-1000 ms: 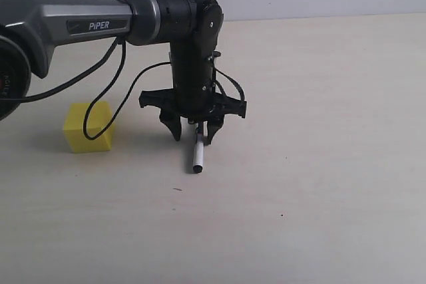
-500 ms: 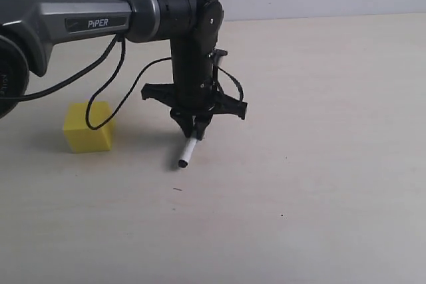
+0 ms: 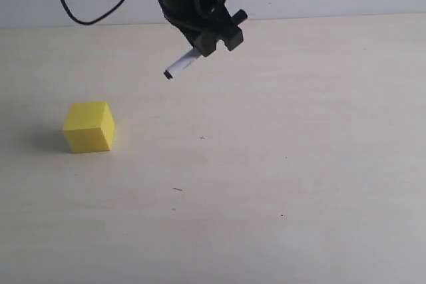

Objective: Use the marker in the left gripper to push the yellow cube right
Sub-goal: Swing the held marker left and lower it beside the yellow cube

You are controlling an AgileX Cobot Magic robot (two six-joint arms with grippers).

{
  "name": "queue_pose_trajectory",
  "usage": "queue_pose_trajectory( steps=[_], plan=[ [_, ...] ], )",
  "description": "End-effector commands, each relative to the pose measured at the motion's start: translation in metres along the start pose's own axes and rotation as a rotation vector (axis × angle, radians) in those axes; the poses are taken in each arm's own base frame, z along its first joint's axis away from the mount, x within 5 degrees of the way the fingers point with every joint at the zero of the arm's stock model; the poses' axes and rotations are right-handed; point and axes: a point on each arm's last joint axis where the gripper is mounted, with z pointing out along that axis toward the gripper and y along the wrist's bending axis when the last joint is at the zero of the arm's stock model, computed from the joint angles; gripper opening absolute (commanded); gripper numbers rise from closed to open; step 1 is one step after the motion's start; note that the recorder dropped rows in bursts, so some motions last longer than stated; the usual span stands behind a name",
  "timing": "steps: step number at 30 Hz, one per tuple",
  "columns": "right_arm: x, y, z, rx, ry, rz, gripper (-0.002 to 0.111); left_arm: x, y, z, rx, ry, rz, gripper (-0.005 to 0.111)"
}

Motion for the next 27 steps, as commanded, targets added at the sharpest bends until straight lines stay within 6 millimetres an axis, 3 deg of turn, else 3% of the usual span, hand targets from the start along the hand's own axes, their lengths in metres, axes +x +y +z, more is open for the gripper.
queue_pose_trajectory(
  steps=[1, 8, 18, 22, 27],
  plan=[
    [0.001, 0.000, 0.000, 0.005, -0.006, -0.004, 0.000, 0.009, 0.011, -0.030, -0.114, -0.008, 0.160, 0.000],
    [0.001, 0.000, 0.000, 0.005, -0.006, -0.004, 0.000, 0.057, 0.054, -0.031, -0.094, 0.087, 0.174, 0.000],
    [0.001, 0.000, 0.000, 0.005, -0.006, -0.004, 0.000, 0.147, 0.110, -0.024, -0.020, 0.245, 0.237, 0.000],
    [0.001, 0.000, 0.000, 0.005, -0.006, -0.004, 0.000, 0.186, 0.145, -0.025, -0.110, 0.404, 0.232, 0.000],
    [0.001, 0.000, 0.000, 0.005, -0.006, -0.004, 0.000, 0.240, 0.175, -0.023, 0.016, 0.401, 0.302, 0.000]
  ],
)
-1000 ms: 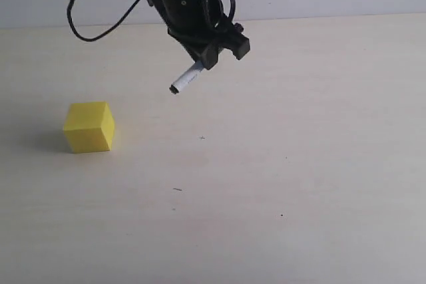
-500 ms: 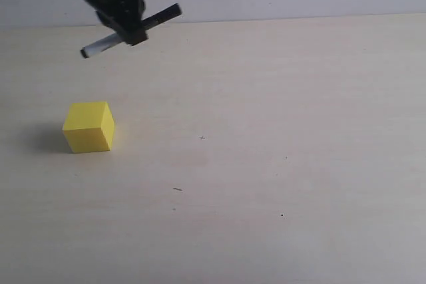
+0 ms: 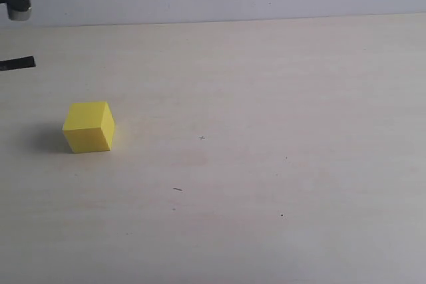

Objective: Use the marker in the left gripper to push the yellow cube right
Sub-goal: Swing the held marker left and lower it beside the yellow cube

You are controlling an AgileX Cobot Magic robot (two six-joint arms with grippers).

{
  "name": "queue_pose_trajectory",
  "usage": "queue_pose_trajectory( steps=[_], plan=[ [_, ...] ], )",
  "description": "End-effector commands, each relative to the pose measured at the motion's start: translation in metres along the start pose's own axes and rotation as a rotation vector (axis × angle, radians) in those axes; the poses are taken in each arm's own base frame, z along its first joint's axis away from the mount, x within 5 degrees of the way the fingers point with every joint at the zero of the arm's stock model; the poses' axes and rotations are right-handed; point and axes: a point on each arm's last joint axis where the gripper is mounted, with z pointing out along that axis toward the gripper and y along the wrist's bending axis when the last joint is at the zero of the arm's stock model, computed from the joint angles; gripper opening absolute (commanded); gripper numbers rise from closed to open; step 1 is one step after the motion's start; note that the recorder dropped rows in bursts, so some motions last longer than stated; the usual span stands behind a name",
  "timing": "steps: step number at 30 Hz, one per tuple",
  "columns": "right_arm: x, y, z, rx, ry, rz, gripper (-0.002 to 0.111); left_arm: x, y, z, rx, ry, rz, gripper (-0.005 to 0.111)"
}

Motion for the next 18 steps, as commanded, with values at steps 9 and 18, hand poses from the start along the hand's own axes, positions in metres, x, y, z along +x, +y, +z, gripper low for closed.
queue_pose_trajectory(
  steps=[9, 18],
  plan=[
    [0.001, 0.000, 0.000, 0.005, -0.006, -0.004, 0.000, 0.045, 0.009, 0.066, -0.006, -0.097, 0.206, 0.000],
    [0.001, 0.000, 0.000, 0.005, -0.006, -0.004, 0.000, 0.028, 0.012, 0.102, 0.032, -0.180, 0.258, 0.000]
  ],
)
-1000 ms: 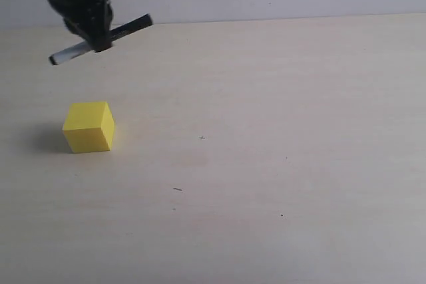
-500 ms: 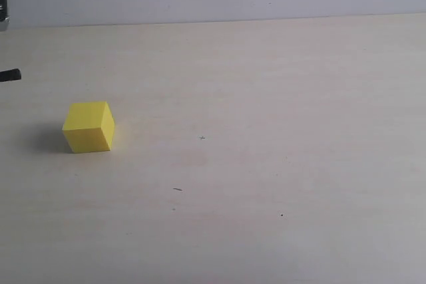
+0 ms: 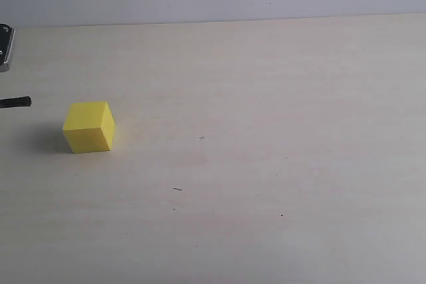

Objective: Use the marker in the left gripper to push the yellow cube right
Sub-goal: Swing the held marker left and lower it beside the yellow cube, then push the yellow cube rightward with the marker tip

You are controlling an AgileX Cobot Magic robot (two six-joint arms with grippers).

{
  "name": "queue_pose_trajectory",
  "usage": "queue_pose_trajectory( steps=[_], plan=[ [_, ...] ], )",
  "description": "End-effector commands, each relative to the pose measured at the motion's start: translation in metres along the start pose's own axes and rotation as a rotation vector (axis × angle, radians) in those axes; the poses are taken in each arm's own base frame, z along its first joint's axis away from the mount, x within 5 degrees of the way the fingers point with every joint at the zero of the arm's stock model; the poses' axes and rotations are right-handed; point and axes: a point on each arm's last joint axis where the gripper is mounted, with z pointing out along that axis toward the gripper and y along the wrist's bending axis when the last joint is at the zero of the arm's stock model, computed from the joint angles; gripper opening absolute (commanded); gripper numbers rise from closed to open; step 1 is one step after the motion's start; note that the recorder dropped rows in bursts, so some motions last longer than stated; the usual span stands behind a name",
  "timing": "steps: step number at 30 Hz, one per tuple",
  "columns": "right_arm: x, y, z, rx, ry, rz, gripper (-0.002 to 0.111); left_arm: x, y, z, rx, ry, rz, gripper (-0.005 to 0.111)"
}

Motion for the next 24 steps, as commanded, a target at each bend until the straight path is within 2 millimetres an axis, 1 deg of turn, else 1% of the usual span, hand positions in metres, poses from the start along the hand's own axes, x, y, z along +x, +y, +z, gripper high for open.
queue_pose_trajectory(
  steps=[1, 4, 7, 10, 12, 15, 17, 20, 24],
  plan=[
    [0.001, 0.000, 0.000, 0.005, -0.006, -0.004, 0.000, -0.003, 0.001, 0.018, 0.026, -0.029, -0.002, 0.000],
    [0.001, 0.000, 0.000, 0.005, -0.006, -0.004, 0.000, 0.000, 0.002, 0.025, 0.031, -0.001, -0.035, 0.000],
    [0.001, 0.000, 0.000, 0.005, -0.006, -0.004, 0.000, 0.000, 0.002, 0.027, 0.031, 0.009, 0.017, 0.000],
    [0.001, 0.000, 0.000, 0.005, -0.006, -0.004, 0.000, -0.003, 0.001, 0.027, 0.041, 0.010, 0.038, 0.000],
    [0.001, 0.000, 0.000, 0.005, -0.006, -0.004, 0.000, -0.008, 0.001, 0.026, 0.041, 0.019, 0.076, 0.000],
    [0.001, 0.000, 0.000, 0.005, -0.006, -0.004, 0.000, -0.024, 0.001, 0.027, 0.035, 0.025, 0.138, 0.000],
    [0.001, 0.000, 0.000, 0.005, -0.006, -0.004, 0.000, -0.033, 0.000, 0.031, 0.045, 0.023, 0.166, 0.000],
    [0.001, 0.000, 0.000, 0.005, -0.006, -0.004, 0.000, -0.037, -0.002, 0.036, 0.067, 0.016, 0.166, 0.000],
    [0.001, 0.000, 0.000, 0.005, -0.006, -0.004, 0.000, -0.037, -0.005, 0.044, 0.111, 0.016, 0.162, 0.000]
  ],
)
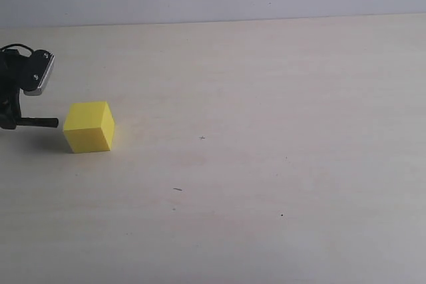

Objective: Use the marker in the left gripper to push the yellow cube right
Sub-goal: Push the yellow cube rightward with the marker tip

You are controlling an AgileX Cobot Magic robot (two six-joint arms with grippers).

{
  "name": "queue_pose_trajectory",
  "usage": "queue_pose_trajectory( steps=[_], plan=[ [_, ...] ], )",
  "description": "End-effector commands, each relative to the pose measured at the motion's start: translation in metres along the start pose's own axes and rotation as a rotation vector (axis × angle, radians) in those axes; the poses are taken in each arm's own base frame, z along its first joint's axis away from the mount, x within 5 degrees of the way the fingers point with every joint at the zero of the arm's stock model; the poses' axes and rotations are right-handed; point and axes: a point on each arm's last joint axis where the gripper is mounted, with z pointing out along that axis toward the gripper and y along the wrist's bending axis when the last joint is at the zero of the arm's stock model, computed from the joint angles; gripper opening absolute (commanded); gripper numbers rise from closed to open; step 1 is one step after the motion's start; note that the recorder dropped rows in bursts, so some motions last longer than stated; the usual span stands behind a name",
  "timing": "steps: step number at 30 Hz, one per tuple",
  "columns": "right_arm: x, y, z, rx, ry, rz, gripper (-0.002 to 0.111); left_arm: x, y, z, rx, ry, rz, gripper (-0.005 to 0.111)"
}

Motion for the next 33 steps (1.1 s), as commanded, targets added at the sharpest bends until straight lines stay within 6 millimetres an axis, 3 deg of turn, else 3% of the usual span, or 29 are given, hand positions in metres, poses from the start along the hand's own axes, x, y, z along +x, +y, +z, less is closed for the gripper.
queue_pose_trajectory(
  steps=[1, 19, 27, 30, 33],
  plan=[
    [0.001, 0.000, 0.000, 0.005, -0.006, -0.004, 0.000, -0.002, -0.003, 0.010, 0.050, -0.010, -0.008, 0.000],
    [0.001, 0.000, 0.000, 0.005, -0.003, -0.006, 0.000, -0.013, -0.004, 0.010, 0.059, -0.111, -0.028, 0.000],
    [0.001, 0.000, 0.000, 0.005, -0.003, -0.006, 0.000, -0.051, -0.005, 0.007, 0.070, -0.114, 0.055, 0.000],
    [0.001, 0.000, 0.000, 0.005, -0.003, -0.006, 0.000, -0.050, -0.005, 0.007, 0.071, -0.108, 0.030, 0.000],
    [0.001, 0.000, 0.000, 0.005, -0.003, -0.006, 0.000, -0.036, -0.006, 0.006, 0.081, -0.091, -0.007, 0.000]
  ],
)
